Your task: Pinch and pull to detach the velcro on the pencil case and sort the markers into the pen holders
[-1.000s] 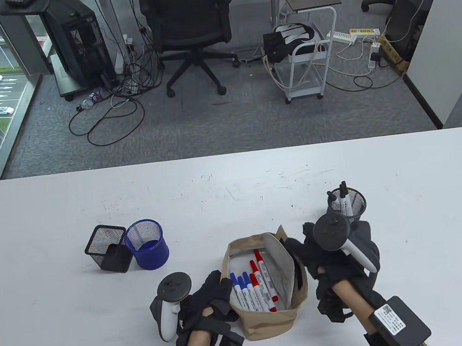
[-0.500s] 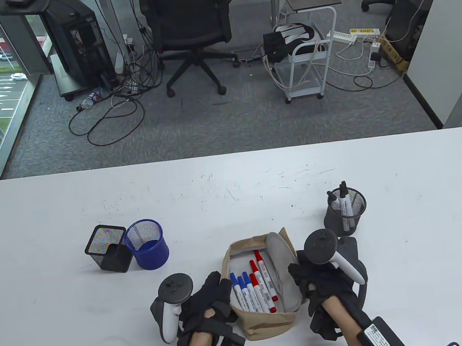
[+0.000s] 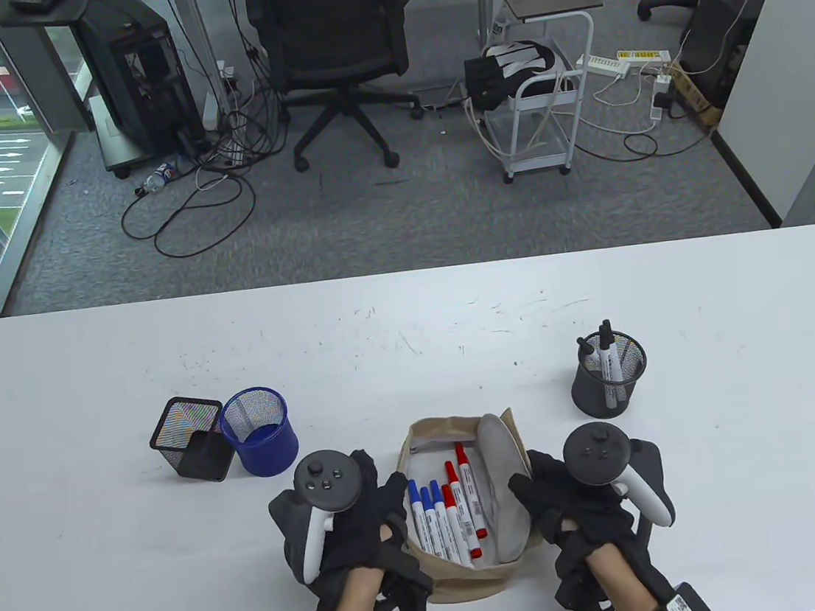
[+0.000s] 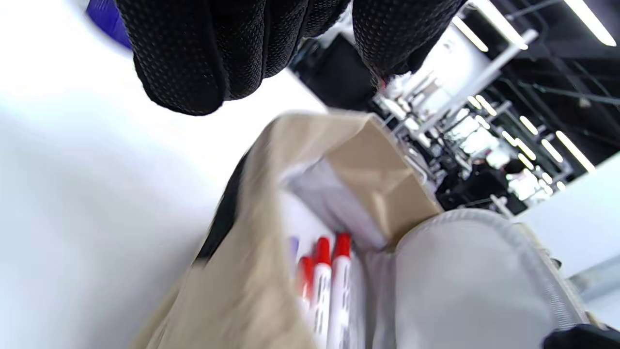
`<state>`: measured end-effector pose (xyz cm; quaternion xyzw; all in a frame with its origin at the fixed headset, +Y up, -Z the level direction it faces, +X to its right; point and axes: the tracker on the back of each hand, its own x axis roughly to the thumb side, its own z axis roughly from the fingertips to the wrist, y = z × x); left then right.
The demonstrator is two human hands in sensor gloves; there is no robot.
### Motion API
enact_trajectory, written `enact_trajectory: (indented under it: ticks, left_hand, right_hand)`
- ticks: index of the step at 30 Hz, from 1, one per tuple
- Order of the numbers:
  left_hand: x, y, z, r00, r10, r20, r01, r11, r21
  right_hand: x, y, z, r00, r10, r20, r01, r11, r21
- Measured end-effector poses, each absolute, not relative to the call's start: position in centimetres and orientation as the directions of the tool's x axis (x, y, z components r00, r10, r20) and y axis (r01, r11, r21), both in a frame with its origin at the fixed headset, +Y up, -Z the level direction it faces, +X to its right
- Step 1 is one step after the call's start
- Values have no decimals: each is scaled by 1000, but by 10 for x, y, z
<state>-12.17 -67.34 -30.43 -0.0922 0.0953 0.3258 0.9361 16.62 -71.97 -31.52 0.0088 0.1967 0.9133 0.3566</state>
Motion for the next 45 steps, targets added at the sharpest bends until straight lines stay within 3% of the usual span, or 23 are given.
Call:
enact_trajectory:
  ticks: [4, 7, 9, 13, 17, 23, 32, 36, 40, 45]
  left_hand:
    - [-83, -637, -306, 864, 484, -143, -501, 854, -139]
    - [-58, -639, -319, 877, 451, -165, -480, 837, -263]
    - [-45, -655, -335, 904, 359, -233, -426, 802, -418]
    - [-34, -701, -365, 931, 153, -333, -335, 723, -604]
    - [-27, -734, -386, 933, -59, -354, -214, 700, -681]
    - [-16, -743, -409, 916, -286, -282, 12, 721, -693]
    - [-18, -742, -407, 948, -242, -209, 26, 710, -704]
    - [-22, -731, -400, 969, -143, -203, -23, 761, -648]
    - [-38, -678, -396, 960, 162, -227, -256, 835, -486]
    - [-100, -587, -392, 858, 451, -245, -491, 861, -135]
  right_hand:
    - [168, -722, -316, -726, 673, -139, -672, -652, 352]
    - [168, -721, -315, -727, 672, -141, -672, -653, 350]
    - [168, -721, -315, -729, 669, -143, -671, -656, 347]
    - [172, -718, -314, -742, 648, -168, -663, -674, 327]
    - [173, -718, -315, -735, 656, -172, -669, -663, 334]
    - [172, -719, -315, -743, 646, -173, -661, -671, 334]
    - [172, -719, -314, -746, 643, -174, -659, -678, 325]
    - [170, -718, -313, -755, 633, -169, -650, -689, 321]
    - [171, -717, -313, -760, 628, -168, -645, -697, 314]
    - [170, -718, -312, -759, 630, -164, -646, -698, 310]
